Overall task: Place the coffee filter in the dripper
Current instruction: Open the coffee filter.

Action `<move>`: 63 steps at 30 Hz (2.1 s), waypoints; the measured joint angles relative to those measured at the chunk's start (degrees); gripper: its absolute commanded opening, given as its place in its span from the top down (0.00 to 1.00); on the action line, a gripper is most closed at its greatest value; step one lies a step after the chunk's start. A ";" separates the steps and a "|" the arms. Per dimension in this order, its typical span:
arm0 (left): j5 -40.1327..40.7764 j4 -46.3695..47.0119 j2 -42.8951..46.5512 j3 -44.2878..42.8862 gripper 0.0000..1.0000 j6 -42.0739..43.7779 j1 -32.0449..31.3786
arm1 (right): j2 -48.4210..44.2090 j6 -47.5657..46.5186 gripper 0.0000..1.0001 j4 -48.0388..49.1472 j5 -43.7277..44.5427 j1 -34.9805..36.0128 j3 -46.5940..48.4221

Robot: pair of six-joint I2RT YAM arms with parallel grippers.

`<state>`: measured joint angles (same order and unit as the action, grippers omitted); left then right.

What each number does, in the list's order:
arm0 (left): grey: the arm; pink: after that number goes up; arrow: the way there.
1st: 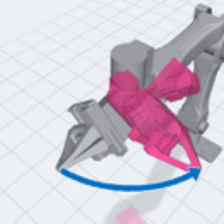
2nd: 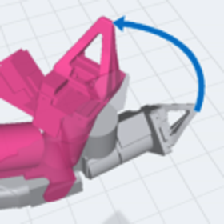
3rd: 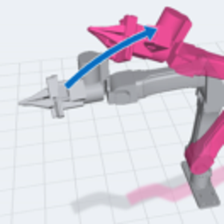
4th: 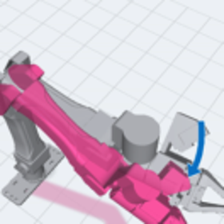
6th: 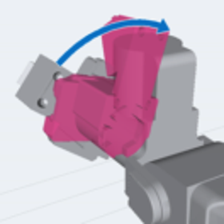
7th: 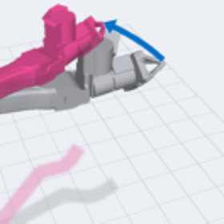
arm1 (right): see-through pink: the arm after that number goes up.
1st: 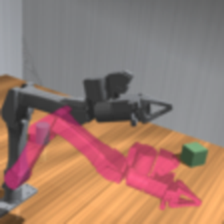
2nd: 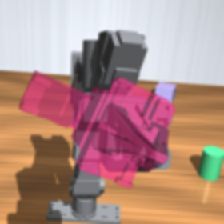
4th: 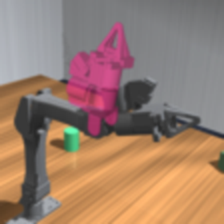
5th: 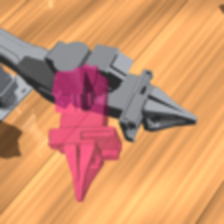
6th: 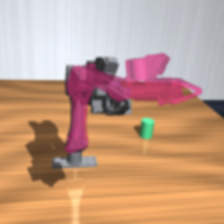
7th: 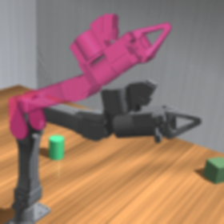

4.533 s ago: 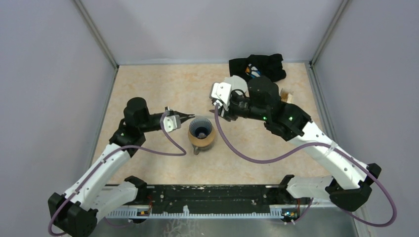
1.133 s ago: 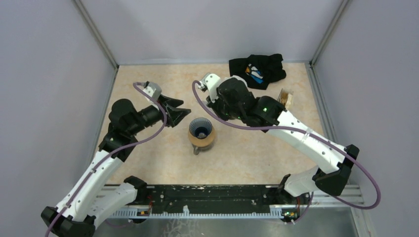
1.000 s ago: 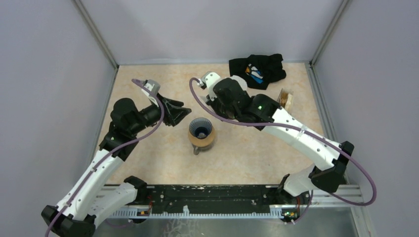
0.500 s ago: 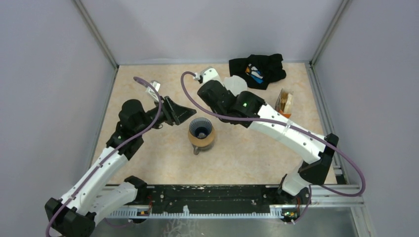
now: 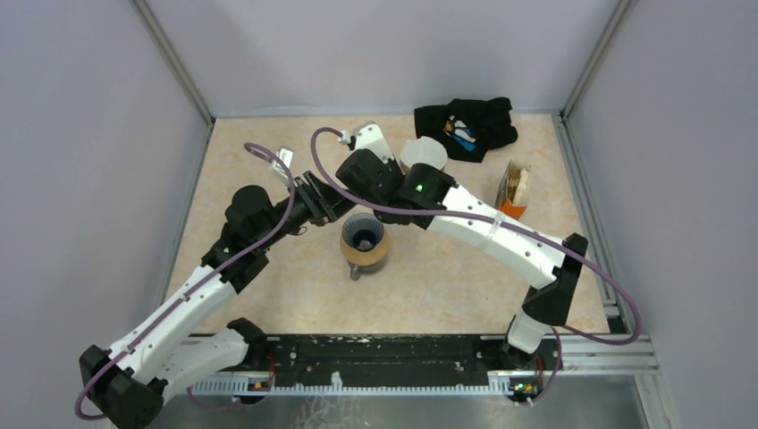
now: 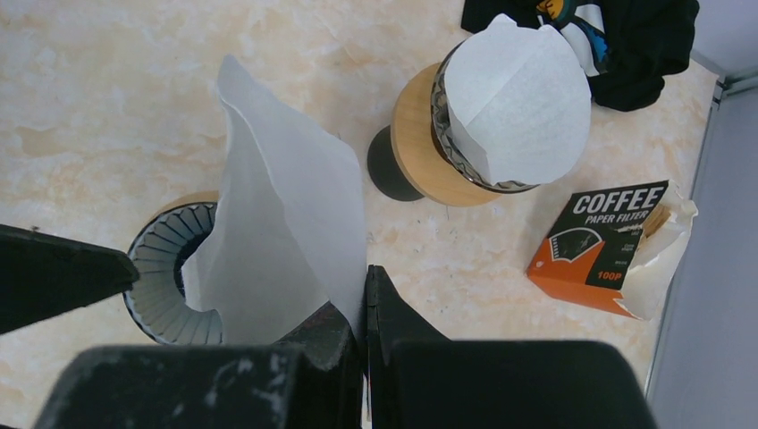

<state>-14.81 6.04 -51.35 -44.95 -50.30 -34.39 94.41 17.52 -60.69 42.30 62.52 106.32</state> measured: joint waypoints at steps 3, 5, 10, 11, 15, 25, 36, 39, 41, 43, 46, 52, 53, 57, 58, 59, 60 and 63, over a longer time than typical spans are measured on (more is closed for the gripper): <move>3.32 0.09 -0.57 0.00 0.27 -0.85 -1.97 | 1.57 0.81 1.00 -0.31 0.42 0.28 1.14; 5.79 0.07 -1.18 0.00 0.27 -1.40 -3.37 | 2.58 1.18 1.00 -0.26 0.50 0.50 1.49; 12.48 -1.11 -3.23 -0.22 0.28 -1.81 -6.54 | 3.76 1.90 1.00 -0.48 0.68 0.79 1.49; 14.58 -1.95 -3.74 -0.46 0.29 -1.77 -7.41 | 3.89 2.10 1.00 -0.74 0.68 0.79 1.49; 20.55 -4.00 -4.85 -1.36 0.35 -1.25 -9.90 | 4.15 2.25 1.00 -1.09 0.66 0.81 1.95; 32.26 -11.56 -8.07 -6.49 0.48 3.56 -15.80 | 4.35 2.51 1.00 -1.31 -0.85 0.85 3.28; 39.67 -19.12 -8.15 -8.87 0.86 6.88 -16.74 | 4.35 3.17 1.00 -1.27 -4.63 0.85 3.28; 39.95 -21.05 -8.15 -9.97 0.95 7.58 -16.74 | 4.33 3.15 1.00 -1.16 -5.88 0.85 3.28; 40.06 -22.53 -8.15 -11.02 0.99 8.17 -16.74 | 4.26 3.15 1.00 -0.92 -6.93 0.85 3.28; 40.04 -24.37 -8.15 -12.33 1.00 8.90 -16.74 | 4.13 3.15 1.00 -0.57 -7.91 0.85 3.28; 39.76 -27.80 -8.33 -14.49 1.00 9.70 -16.74 | 3.80 3.13 0.96 -0.17 -9.03 0.85 3.28; 36.92 -33.33 -9.35 -17.81 1.00 10.49 -16.74 | 3.17 3.10 0.88 -0.13 -10.73 0.85 3.21; 36.26 -34.27 -9.51 -17.99 1.00 10.49 -16.74 | 3.10 3.13 0.86 -0.13 -10.95 0.85 3.19; 34.07 -37.81 -9.84 -18.18 1.00 10.40 -16.74 | 2.36 3.10 0.85 0.17 -11.54 0.83 1.95; 33.42 -38.56 -9.81 -18.18 1.00 10.40 -16.74 | 1.95 3.10 0.85 0.11 -11.65 0.83 1.49; 32.85 -39.08 -9.81 -18.18 1.00 10.43 -16.74 | 1.36 3.10 0.85 0.15 -11.89 0.81 0.83; 32.37 -39.52 -9.81 -18.18 1.00 10.43 -16.74 | 0.85 3.10 0.85 0.22 -12.11 0.81 0.35; 31.08 -41.13 -9.86 -18.38 1.00 10.47 -16.74 | -0.50 3.10 0.85 0.94 -12.74 0.52 -1.03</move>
<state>16.27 -35.09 -61.21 -63.33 -39.83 -51.13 93.91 20.62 -59.75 29.56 63.05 105.30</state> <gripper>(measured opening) 0.005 0.146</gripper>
